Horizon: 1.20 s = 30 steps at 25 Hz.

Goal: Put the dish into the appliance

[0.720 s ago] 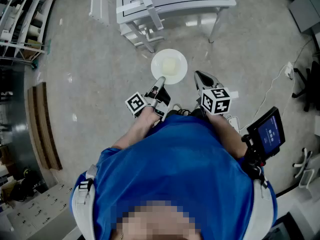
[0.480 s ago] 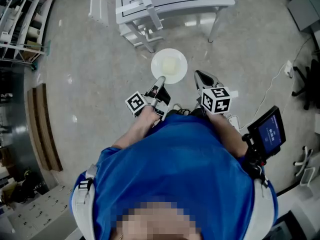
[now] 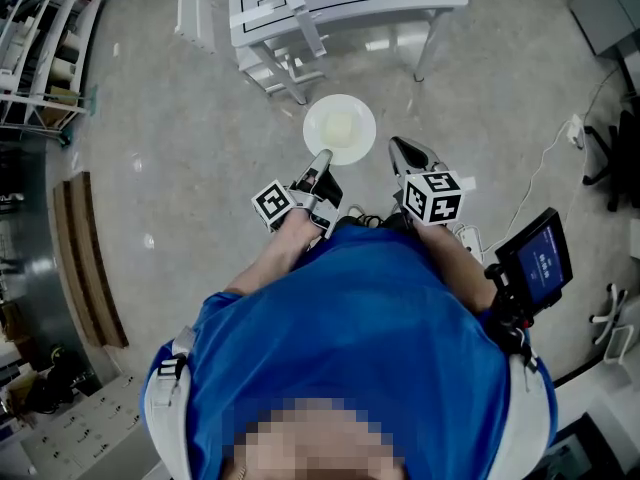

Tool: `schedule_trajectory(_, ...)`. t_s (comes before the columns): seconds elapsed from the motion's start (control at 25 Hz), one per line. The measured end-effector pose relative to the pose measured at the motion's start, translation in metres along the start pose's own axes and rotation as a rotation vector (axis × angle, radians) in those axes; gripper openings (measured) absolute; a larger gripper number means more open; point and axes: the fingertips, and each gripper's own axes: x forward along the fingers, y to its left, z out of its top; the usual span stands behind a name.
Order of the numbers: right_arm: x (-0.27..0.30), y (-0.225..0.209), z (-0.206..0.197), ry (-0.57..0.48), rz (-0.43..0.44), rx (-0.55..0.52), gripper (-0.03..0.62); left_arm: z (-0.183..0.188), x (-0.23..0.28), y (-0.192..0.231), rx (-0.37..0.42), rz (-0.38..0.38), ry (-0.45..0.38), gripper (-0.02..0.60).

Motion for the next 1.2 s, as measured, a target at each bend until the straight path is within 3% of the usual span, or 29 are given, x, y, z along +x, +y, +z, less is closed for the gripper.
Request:
schedule_trajectory(0.64,0.009,0.016,-0.001,-0.03,-0.071,0.06,0.002,0.014,0.003,0.008,-0.004,0.013,0.097,0.018)
schedule_trajectory(1.2,0.037,-0.055,0.045,-0.022,-0.04,0.059,0.002,0.016,0.089,-0.002,-0.001,0.022,0.069,0.018)
